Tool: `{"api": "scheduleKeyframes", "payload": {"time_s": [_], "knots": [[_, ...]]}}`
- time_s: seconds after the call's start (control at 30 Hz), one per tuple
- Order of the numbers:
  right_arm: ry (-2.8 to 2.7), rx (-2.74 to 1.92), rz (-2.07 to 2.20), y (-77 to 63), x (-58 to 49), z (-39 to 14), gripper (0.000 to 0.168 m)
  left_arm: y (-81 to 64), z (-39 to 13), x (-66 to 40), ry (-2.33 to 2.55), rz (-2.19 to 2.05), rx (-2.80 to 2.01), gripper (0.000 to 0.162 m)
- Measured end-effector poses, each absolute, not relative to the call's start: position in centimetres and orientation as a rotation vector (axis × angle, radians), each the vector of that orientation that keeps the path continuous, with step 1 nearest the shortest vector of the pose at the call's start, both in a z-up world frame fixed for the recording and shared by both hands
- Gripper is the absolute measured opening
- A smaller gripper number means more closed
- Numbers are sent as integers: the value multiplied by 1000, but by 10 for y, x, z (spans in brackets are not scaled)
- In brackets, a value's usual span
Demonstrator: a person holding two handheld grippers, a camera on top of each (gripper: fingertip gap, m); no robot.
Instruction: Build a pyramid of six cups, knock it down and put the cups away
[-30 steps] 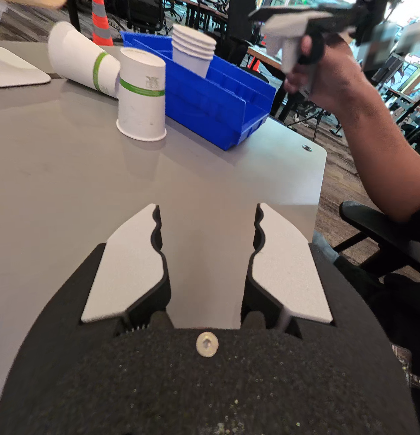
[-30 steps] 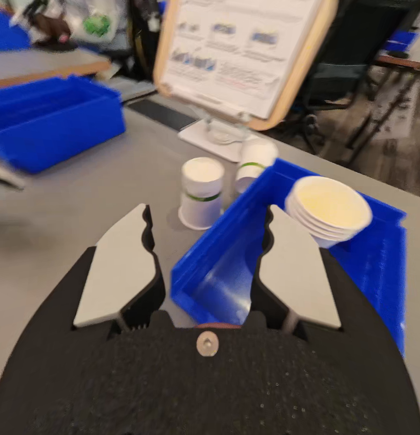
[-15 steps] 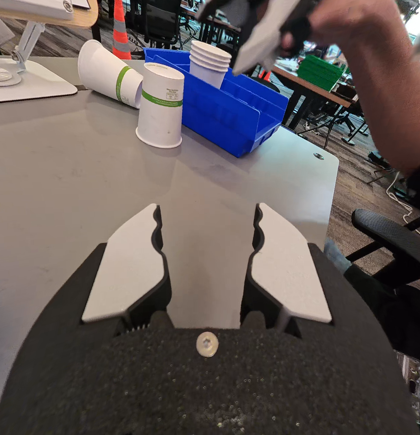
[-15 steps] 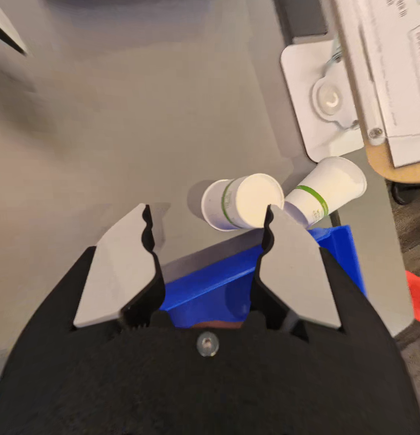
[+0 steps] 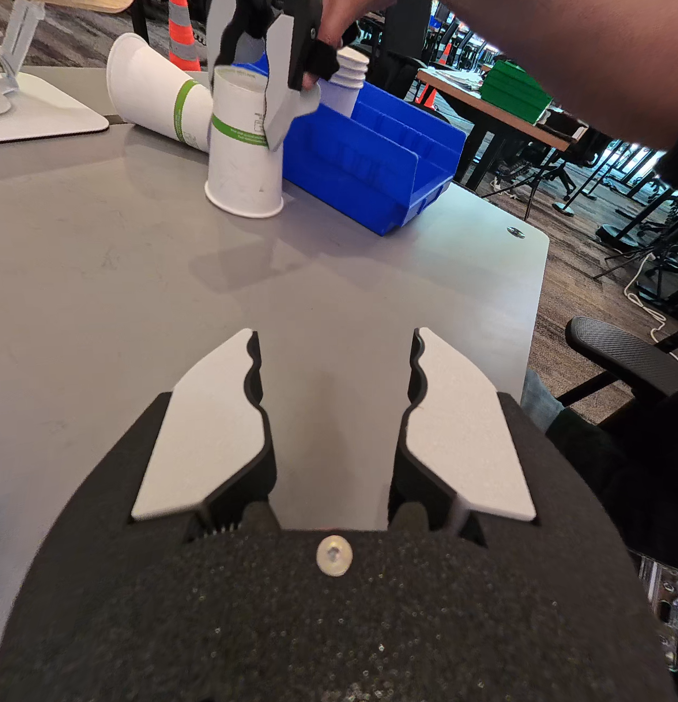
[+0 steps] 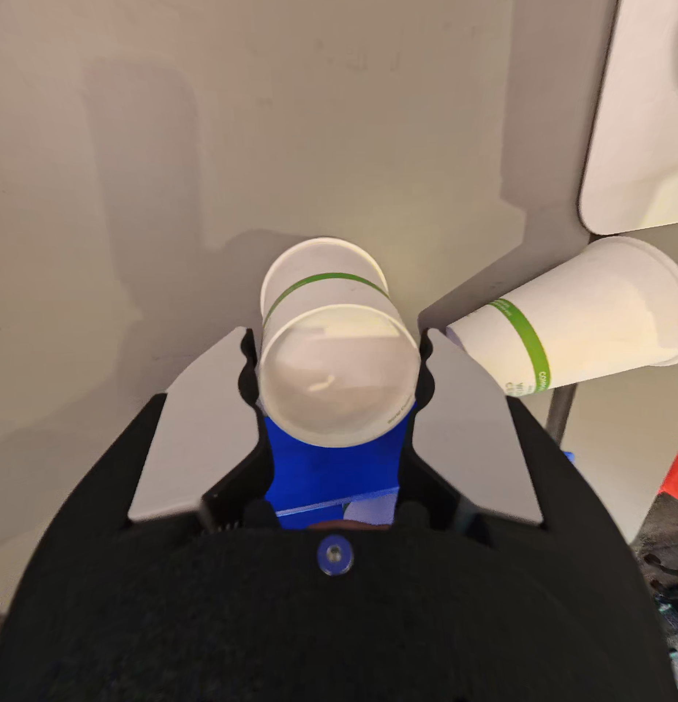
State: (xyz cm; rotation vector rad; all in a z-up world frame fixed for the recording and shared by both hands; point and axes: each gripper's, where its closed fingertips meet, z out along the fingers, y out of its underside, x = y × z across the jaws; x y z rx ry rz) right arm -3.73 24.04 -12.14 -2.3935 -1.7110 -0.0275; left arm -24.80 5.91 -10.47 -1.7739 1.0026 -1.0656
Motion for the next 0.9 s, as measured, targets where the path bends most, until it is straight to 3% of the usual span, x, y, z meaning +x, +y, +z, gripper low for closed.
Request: {"api": "scheduleKeyframes", "payload": {"time_s": [0.13,0.27,0.4,0.6,0.9], "knots": [[-1513,-2260,86,241,-57,-81,81,61,-104,-251,993,-1065,-1774,75],[-1180,-1959,474,206,-101,-11,81,65,-99,-253,997,-1062,-1740,63],[-862,-1739,799,158,-129,19,81,76,-69,-248,990,-1105,-1646,63],[-594,-1640,1203,115,-158,10,80,84,-36,-229,1010,-1173,-1540,58],[-582,-1736,1235,106,-170,-27,80,59,-50,-202,1020,-1605,-1622,18]]}}
